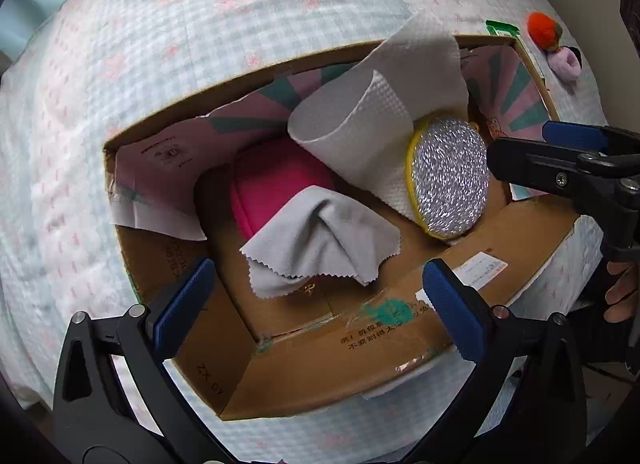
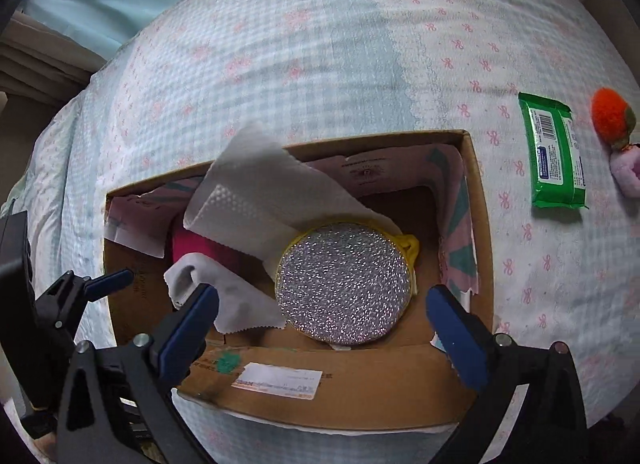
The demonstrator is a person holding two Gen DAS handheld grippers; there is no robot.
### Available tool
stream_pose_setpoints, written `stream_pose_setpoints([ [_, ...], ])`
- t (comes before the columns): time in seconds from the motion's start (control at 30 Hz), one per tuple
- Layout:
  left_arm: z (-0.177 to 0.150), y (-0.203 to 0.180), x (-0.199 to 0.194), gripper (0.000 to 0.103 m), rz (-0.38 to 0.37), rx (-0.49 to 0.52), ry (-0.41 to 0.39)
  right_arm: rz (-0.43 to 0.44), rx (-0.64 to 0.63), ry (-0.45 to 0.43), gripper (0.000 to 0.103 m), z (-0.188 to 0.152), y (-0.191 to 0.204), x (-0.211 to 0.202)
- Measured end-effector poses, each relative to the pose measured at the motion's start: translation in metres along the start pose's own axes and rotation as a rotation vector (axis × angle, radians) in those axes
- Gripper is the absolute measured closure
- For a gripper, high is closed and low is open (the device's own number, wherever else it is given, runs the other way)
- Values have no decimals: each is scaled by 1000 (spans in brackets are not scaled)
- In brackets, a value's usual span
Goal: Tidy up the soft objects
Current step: 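Open both tools to drop the cloth and sponge into the box, then move both tools back toward the green wipe pack and pompom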
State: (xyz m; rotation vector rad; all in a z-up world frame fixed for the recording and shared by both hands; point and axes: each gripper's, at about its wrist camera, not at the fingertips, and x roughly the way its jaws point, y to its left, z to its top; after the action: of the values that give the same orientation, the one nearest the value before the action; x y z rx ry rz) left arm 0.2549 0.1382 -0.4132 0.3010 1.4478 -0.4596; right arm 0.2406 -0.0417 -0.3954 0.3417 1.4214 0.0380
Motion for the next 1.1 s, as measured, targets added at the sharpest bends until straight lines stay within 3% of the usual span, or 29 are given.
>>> stream_pose_setpoints([
  [0.27,-11,-3,0,0,-3,-23,22,-16,-36,-47,0,-7,3,-14],
  [0.6,-25,-3,-34,0,13,-58,-33,-31,-64,-95,0,-18,18,-54],
  [0.9,-54,-10,-115,0,58,-122,-131,-120,-154,-207,0,-48,37,-149],
  [1.1,-72,-16,-183,0,81,-192,-237,-206,-163,-364,0,-73,38,-226],
])
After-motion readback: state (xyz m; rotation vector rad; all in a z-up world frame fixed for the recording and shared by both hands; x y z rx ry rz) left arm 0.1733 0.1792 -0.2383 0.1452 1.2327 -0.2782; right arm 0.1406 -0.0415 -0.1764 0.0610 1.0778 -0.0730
